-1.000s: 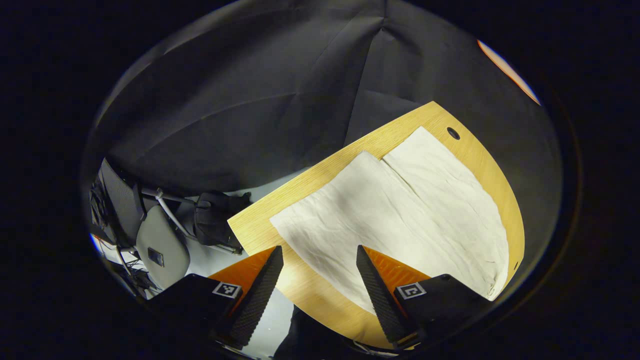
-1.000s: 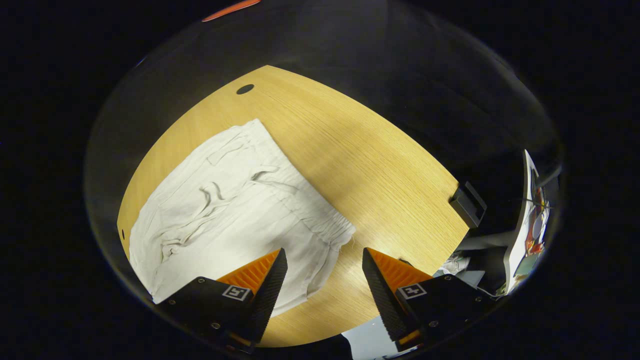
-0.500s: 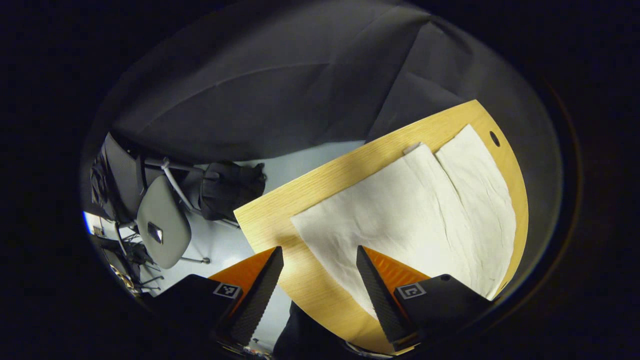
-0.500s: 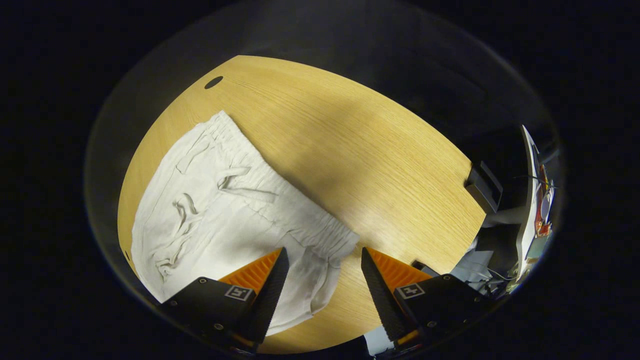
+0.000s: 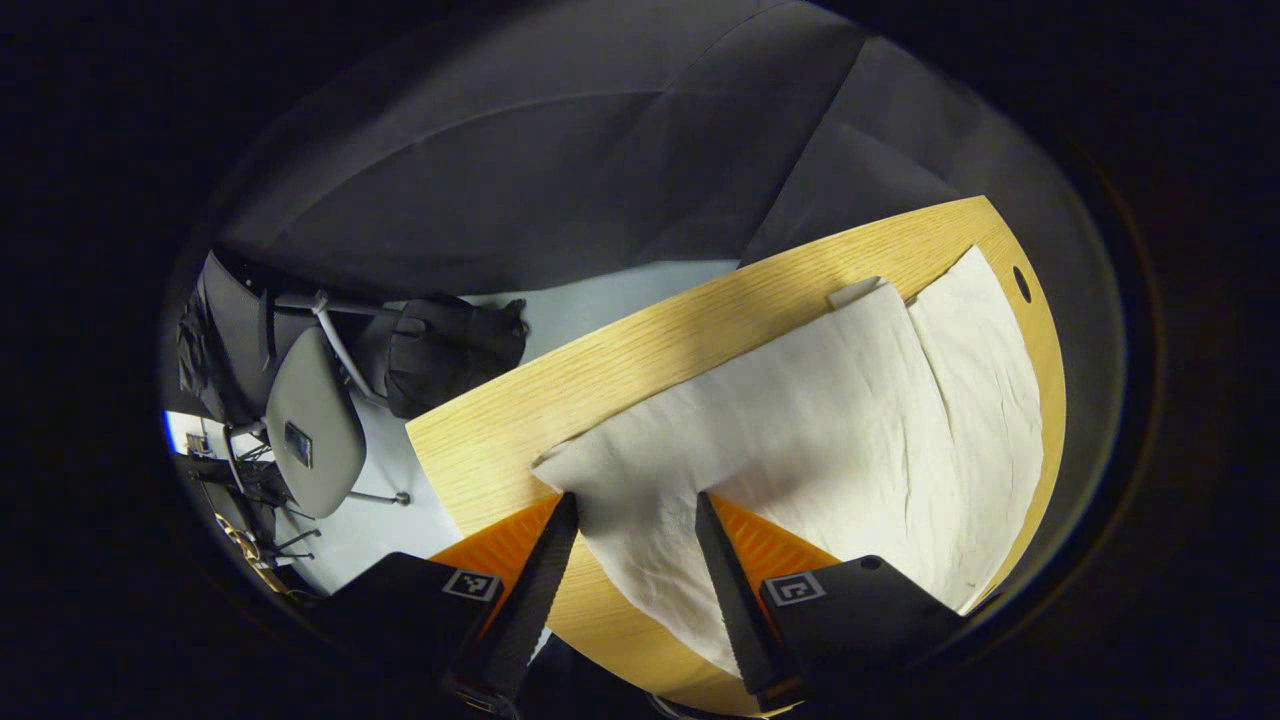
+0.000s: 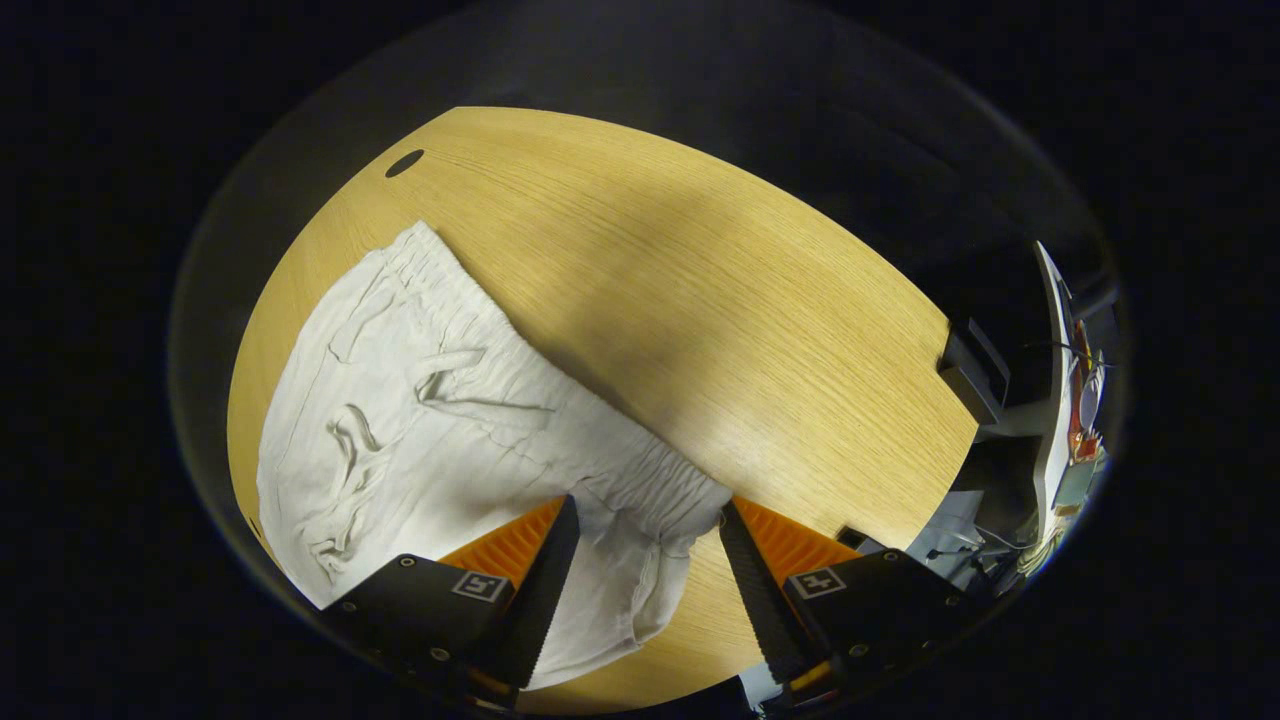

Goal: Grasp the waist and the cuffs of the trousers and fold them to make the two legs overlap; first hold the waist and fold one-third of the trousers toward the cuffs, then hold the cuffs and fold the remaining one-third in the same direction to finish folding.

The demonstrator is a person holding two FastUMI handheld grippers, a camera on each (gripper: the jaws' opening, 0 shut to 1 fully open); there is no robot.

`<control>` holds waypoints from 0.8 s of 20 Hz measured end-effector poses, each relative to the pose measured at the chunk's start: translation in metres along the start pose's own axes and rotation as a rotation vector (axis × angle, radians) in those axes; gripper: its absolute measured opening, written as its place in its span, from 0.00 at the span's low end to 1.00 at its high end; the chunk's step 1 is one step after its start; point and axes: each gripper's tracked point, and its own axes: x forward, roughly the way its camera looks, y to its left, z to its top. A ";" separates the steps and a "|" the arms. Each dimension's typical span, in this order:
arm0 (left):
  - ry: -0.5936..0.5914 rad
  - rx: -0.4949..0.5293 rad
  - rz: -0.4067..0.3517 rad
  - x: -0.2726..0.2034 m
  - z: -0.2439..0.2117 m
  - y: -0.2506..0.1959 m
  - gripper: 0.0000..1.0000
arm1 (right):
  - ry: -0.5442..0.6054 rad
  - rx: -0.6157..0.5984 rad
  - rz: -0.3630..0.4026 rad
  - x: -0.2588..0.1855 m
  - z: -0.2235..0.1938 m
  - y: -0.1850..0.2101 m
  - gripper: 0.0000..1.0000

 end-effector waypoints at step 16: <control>-0.119 0.108 -0.307 -0.031 0.019 -0.044 0.05 | -0.051 0.229 0.167 -0.005 0.004 0.004 0.12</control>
